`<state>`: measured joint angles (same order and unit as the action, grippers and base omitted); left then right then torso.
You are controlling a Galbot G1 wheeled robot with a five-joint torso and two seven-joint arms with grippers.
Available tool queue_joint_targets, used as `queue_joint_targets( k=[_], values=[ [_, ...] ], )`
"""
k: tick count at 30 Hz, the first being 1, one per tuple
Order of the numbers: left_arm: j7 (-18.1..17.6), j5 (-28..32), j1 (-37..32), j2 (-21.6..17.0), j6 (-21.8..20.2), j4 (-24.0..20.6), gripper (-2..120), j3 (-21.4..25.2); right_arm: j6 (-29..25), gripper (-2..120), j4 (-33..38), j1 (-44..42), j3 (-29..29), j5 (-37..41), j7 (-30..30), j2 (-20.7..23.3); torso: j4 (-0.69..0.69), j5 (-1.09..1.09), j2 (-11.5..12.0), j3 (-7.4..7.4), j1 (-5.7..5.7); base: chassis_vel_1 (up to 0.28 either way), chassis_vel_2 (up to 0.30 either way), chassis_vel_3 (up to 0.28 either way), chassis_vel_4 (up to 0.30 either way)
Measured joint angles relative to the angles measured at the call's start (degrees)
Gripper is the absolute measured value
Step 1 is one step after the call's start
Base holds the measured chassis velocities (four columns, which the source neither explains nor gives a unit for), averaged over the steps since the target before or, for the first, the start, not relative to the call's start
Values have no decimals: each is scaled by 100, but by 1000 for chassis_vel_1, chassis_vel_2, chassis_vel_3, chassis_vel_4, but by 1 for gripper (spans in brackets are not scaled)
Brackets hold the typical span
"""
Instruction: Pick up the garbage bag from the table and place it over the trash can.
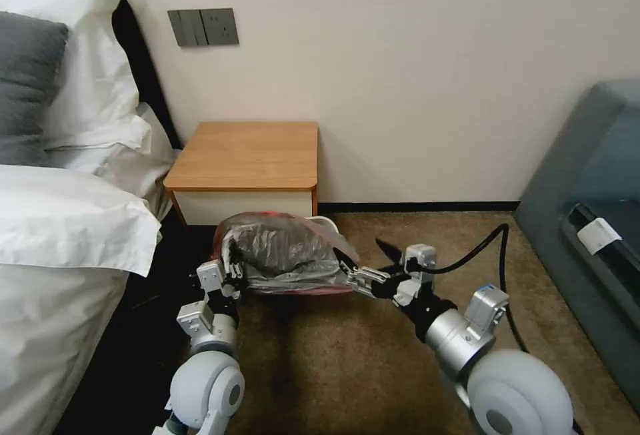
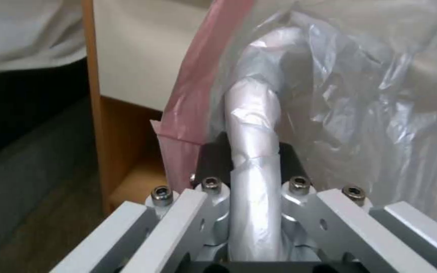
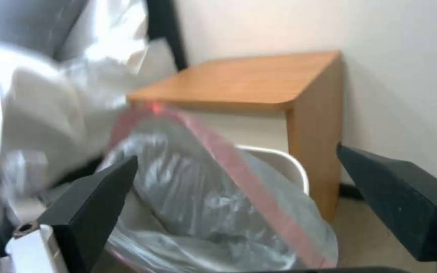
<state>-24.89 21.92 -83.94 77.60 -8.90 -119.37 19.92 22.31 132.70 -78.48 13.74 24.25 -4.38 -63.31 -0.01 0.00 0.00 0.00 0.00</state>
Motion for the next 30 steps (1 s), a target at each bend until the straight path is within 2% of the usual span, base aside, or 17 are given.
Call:
queue_joint_targets(
  k=[2, 8, 10, 12, 14, 16, 17, 21, 22, 25, 26, 27, 30],
  values=[
    [11, -32, -13, -8, 3, -26, 8, -18, -74, 100, -228, 307, -277, -543, -165, 124, 1, 0, 0, 0, 0, 0, 0, 0, 0],
    [74, -132, -41, -31, 84, -39, 8, -27, -127, 98, -764, 923, -770, -1379, -223, 174, 2, 0, 0, 0, 0, 0, 0, 0, 0],
    [89, -148, -45, -27, 98, -50, 8, -34, -145, 94, -947, 1099, -904, -1780, -222, 144, 2, 1, 0, 0, 0, 0, 0, 0, 0],
    [107, -154, -56, -23, 110, -65, 8, -43, -156, 82, -1108, 1200, -1009, -2252, -219, 92, 2, 0, 0, 0, 0, 0, 0, 0, 0],
    [112, -156, -58, -23, 115, -71, 8, -42, -154, 79, -1143, 1203, -1032, -2364, -207, 75, 1, 0, 0, 0, 0, 0, 0, 0, 0],
    [123, -156, -66, -24, 126, -77, 8, -40, -178, 68, -1202, 1180, -1047, -2537, -178, 36, 1, 0, 0, 0, 0, 0, 0, 0, 0],
    [123, -156, -66, -24, 126, -77, 8, -40, -178, 68, -1202, 1180, -1047, -2537, -178, 36, 1, 0, 0, 0, 0, 0, 0, 0, 0],
    [149, -164, -89, -21, 148, -91, 8, -40, -202, 49, -1226, 1134, -1020, -2631, -134, 5, 1, 0, 0, 0, 0, 0, 0, 0, 0],
    [149, -164, -89, -21, 148, -91, 8, -40, -202, 49, -1226, 1134, -1020, -2631, -134, 5, 1, 0, 0, 0, 0, 0, 0, 0, 0],
    [173, -178, -112, -16, 152, -119, 8, -60, -256, 35, -1280, 1136, -993, -2658, -83, -17, 1, 0, 0, 0, 0, 0, 0, 0, 0],
    [173, -178, -112, -16, 152, -119, 8, -60, -256, 35, -1280, 1136, -993, -2658, -83, -17, 1, 0, 0, 0, 0, 0, 0, 0, 0],
    [184, -183, -119, -16, 154, -122, 8, -61, -290, 28, -1295, 1138, -985, -2659, -40, -28, 1, 1, 0, 0, 0, 0, 0, 0, 0],
    [196, -188, -131, -19, 155, -124, 8, -63, -323, 23, -1297, 1140, -971, -2647, 17, -41, 1, 0, 0, 0, 0, 0, 0, 0, 0]
  ],
)
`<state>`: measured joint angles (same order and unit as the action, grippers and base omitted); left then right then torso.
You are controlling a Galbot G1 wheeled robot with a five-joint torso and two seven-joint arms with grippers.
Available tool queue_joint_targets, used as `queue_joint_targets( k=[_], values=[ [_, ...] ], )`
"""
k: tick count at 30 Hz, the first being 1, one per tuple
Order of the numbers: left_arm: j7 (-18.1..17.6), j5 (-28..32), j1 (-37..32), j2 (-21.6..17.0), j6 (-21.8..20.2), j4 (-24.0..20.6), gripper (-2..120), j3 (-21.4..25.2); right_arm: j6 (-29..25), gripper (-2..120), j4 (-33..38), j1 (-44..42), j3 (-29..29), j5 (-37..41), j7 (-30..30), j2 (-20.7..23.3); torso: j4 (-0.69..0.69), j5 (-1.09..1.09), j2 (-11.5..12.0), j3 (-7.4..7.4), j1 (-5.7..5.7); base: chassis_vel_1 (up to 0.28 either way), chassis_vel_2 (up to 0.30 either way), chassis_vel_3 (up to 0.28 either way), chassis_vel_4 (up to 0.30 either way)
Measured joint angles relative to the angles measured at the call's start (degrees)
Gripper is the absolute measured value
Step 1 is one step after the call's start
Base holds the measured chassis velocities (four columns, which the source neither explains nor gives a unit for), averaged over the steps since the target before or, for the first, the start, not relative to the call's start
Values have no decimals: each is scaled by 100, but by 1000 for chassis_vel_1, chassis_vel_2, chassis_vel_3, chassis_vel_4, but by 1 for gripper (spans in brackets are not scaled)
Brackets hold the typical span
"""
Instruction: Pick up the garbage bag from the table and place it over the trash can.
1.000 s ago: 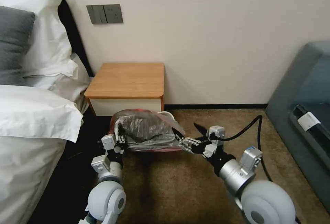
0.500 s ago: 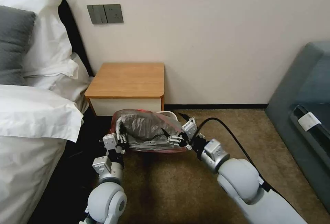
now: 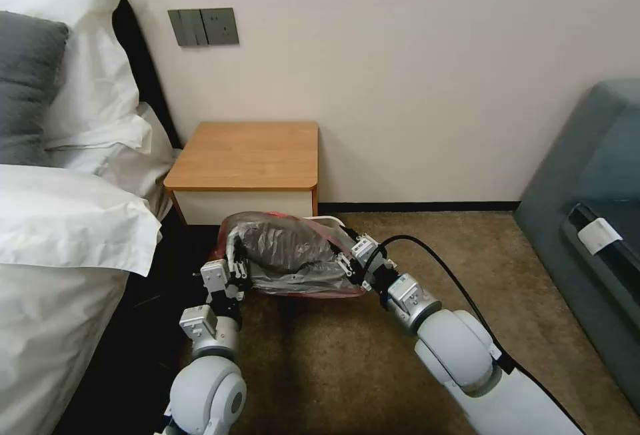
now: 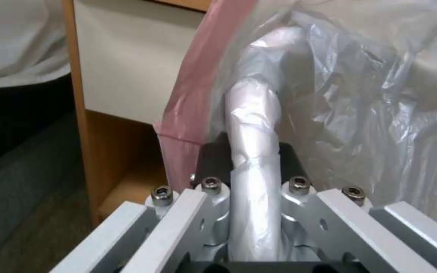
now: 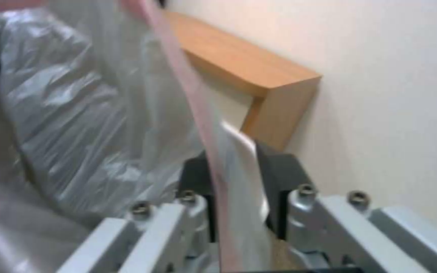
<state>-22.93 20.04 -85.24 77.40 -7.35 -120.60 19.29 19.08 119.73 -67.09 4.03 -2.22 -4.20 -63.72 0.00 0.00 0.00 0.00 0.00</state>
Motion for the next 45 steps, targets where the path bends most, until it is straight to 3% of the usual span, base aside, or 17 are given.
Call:
queue_joint_targets(
  k=[1, 2, 5, 15, 20, 27, 35, 45],
  values=[
    [0, 0, 0, 0, 0, 0, 8, 0, 0, 23, 0, 0, 0, 0, 0, 0, 0, 0, 0, 0, 0, 0, 0, 0, 0],
    [19, -3, -6, -11, 1, -1, 8, 3, -17, 10, -1, 24, 84, 154, 116, -38, 0, 0, 0, 0, 0, 0, 0, 0, 0],
    [34, -3, -8, -25, 4, -9, 8, 5, -18, 0, -32, 85, 178, 272, 151, -48, 0, 0, 0, 0, 0, 0, 0, 0, 0],
    [213, -147, -50, -30, 146, 9, 8, 10, 68, 0, -27, 226, 212, 898, 253, 0, 0, 1, 0, 0, 0, 0, 0, 0, 0],
    [590, -567, -83, -40, 507, 145, 8, 37, 264, 0, -106, 584, 292, 1508, 199, 238, 0, 0, 0, 0, 0, 0, 0, 0, 0],
    [997, -632, -122, -38, 765, 148, 8, 66, 666, 0, -342, 1043, 375, 2436, -36, 579, 1, 1, 0, 0, 0, 0, 0, 0, 0],
    [1878, -554, -131, -29, 1260, 243, 8, 350, 1179, 0, -742, 1457, 493, 3725, -846, 1163, 1, 2, 0, 0, 0, 0, 0, 0, 0],
    [2556, -90, -105, 14, 1699, 348, 8, 628, 1562, 0, -1149, 1757, 513, 4514, -1350, 1571, 2, 1, 0, 0, 0, 0, 0, 0, 0]
  ],
)
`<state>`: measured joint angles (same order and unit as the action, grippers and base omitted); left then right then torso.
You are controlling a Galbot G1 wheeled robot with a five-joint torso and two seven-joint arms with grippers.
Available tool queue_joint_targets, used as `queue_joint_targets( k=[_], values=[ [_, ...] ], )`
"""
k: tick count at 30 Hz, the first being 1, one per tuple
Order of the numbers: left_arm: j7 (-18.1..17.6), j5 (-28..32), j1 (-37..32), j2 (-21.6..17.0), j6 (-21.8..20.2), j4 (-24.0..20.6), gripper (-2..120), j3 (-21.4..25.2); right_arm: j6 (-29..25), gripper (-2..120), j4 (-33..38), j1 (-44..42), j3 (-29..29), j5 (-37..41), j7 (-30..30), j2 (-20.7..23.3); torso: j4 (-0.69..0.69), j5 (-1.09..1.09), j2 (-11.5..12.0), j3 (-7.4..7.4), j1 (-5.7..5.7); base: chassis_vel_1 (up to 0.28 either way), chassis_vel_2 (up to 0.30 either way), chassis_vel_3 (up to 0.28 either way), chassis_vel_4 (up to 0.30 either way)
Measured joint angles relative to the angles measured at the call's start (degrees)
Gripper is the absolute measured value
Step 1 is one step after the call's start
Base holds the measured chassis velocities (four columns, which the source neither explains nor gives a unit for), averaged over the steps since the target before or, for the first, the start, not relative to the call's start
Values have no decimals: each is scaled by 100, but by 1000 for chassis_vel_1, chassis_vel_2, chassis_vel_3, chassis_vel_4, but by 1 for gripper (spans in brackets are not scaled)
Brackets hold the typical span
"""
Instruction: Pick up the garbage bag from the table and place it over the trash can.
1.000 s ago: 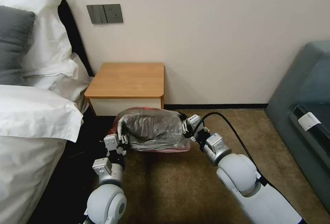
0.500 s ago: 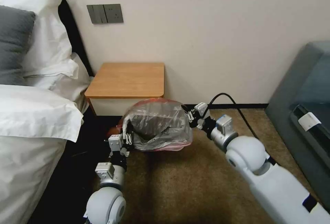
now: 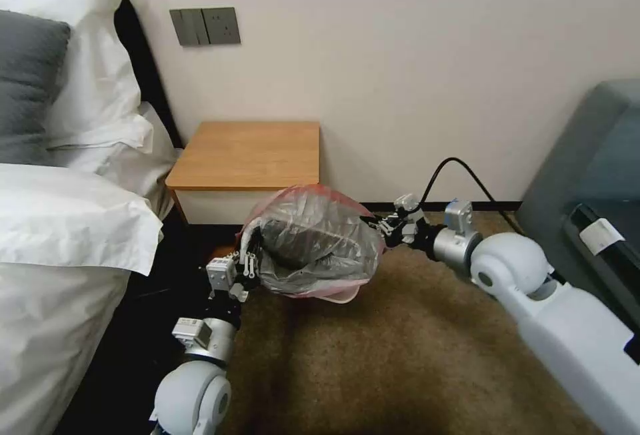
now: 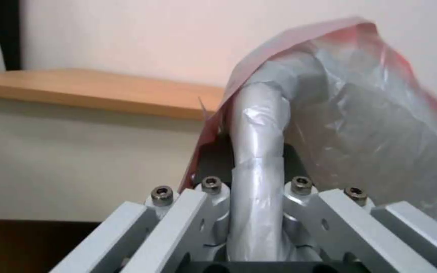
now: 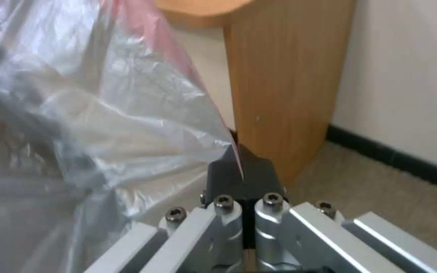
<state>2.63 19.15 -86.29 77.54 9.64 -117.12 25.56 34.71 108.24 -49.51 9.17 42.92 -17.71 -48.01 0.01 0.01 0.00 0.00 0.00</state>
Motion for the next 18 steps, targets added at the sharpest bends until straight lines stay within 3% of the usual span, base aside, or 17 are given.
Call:
queue_joint_targets(
  k=[9, 14, 18],
  values=[
    [855, 843, -50, 6, 54, 10, 8, 264, -207, 0, -366, -61, 37, -82, -780, 50, -5, -2, 0, 0, 0, 0, 0, 0, 0],
    [880, 1020, -34, 43, -13, 39, 8, 299, -346, 0, -288, -207, 122, -110, -889, 79, -2, -1, 0, 0, 0, 0, 0, 0, 0],
    [684, 1236, -21, 83, -119, 115, 8, 308, -481, 0, 43, -576, 264, -109, -840, 150, -3, -1, 0, -1, 0, 0, 0, 0, 0]
  ],
)
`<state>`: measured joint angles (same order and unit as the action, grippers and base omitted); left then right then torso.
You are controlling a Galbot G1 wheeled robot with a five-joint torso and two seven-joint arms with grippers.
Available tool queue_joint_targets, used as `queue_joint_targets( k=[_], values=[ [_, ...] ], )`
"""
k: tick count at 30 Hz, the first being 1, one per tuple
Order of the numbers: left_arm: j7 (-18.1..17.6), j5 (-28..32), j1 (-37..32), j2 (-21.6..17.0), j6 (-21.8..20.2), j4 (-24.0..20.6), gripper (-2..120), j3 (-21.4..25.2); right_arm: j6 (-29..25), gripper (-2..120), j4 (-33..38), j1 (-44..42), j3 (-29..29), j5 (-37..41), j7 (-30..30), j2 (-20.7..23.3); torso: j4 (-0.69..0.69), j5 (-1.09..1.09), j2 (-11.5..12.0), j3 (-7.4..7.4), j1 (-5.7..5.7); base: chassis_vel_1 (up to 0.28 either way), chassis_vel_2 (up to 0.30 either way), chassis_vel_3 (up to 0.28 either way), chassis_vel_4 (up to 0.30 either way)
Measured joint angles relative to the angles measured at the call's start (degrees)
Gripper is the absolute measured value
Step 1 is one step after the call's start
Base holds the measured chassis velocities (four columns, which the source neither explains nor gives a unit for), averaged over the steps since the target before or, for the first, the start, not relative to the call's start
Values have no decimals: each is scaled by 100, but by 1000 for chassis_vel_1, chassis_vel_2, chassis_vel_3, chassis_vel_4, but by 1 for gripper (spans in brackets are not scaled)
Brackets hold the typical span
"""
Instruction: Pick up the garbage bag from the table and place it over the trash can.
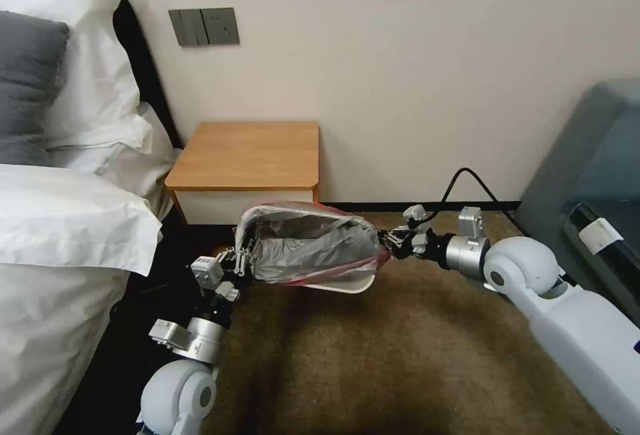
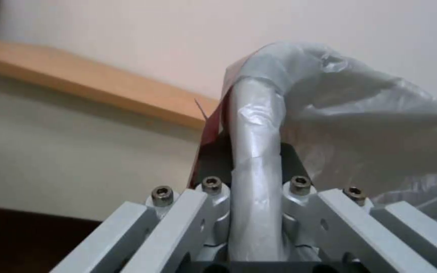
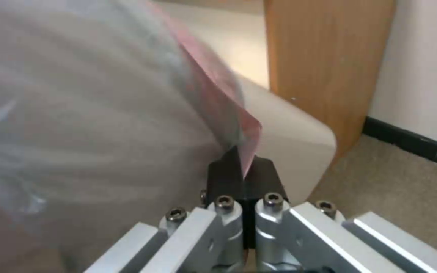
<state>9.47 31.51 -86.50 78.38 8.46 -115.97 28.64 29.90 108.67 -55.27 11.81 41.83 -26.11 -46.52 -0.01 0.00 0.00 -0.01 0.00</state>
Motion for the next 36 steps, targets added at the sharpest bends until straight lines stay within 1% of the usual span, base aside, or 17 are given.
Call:
queue_joint_targets(
  k=[5, 8, 9, 11, 12, 16, 21, 23, 24, 25, 26, 27, 28, 29, 32, 33, 36],
  values=[
    [-160, 162, 28, 11, -103, 55, 8, 26, -82, 0, 247, -233, 46, 27, 186, 8, 0, 0, 0, 0, 0, 0, 0, 0, 0],
    [-340, 330, 49, 14, -227, 60, 8, 34, -287, 0, 377, -372, 52, -40, 430, -59, 0, 0, 0, 0, 0, 0, 0, 0, 0],
    [-340, 330, 49, 14, -227, 60, 8, 34, -287, 0, 377, -372, 52, -40, 430, -59, 0, 0, 0, 0, 0, 0, 0, 0, 0],
    [-516, 349, 74, 22, -276, 60, 8, 35, -322, 0, 539, -482, 74, -42, 647, -112, 2, 0, 0, 0, 0, 0, 0, 0, 0],
    [-516, 349, 74, 22, -276, 60, 8, 35, -322, 0, 539, -482, 74, -42, 647, -112, 2, 0, 0, 0, 0, 0, 0, 0, 0],
    [-990, 377, 172, 58, -388, 60, 8, -10, -341, 0, 839, -727, 84, -108, 999, -246, 0, 0, 0, 0, 0, 0, 0, 0, 0],
    [-1141, 367, 203, 68, -438, 65, 8, -23, -342, 0, 876, -832, 84, -253, 1103, -346, 0, 0, 0, 1, 0, 0, 0, 0, 0],
    [-1162, 366, 196, 55, -460, 60, 8, -19, -374, 7, 874, -868, 88, -340, 1308, -404, 0, -1, 0, 1, 0, 0, 0, 0, 0],
    [-1162, 366, 196, 55, -460, 60, 8, -19, -374, 7, 874, -868, 88, -340, 1308, -404, 0, -1, 0, 1, 0, 0, 0, 0, 0],
    [-1163, 367, 190, 37, -480, 38, 8, 0, -431, 13, 882, -891, 90, -300, 1490, -411, 0, -1, 0, 1, 0, 0, 0, 0, 0],
    [-1163, 368, 189, 32, -486, 34, 8, 8, -441, 15, 886, -895, 92, -284, 1519, -410, 0, -1, 0, 1, 0, 0, 0, 0, 0],
    [-1163, 379, 188, 12, -504, 28, 8, 42, -471, 22, 893, -912, 115, -197, 1649, -406, 0, 0, 0, 1, 0, 0, 0, 0, 0],
    [-1163, 386, 189, 5, -510, 25, 8, 55, -482, 25, 892, -913, 128, -172, 1695, -403, 0, -1, 0, 0, 0, 0, 0, 0, 0],
    [-1163, 386, 189, 5, -510, 25, 8, 55, -482, 25, 892, -913, 128, -172, 1695, -403, 0, -1, 0, 0, 0, 0, 0, 0, 0],
    [-1189, 400, 211, 0, -545, 20, 8, 91, -535, 40, 908, -965, 198, -108, 1879, -416, 1, 0, 0, 1, 0, 0, 0, 0, 0],
    [-1189, 400, 211, 0, -545, 20, 8, 91, -535, 40, 908, -965, 198, -108, 1879, -416, 1, 0, 0, 1, 0, 0, 0, 0, 0],
    [-1200, 402, 224, 0, -558, 20, 8, 125, -614, 54, 1031, -1063, 307, -129, 1955, -406, 1, 0, 0, 1, 0, 0, 0, 0, 0]
  ],
)
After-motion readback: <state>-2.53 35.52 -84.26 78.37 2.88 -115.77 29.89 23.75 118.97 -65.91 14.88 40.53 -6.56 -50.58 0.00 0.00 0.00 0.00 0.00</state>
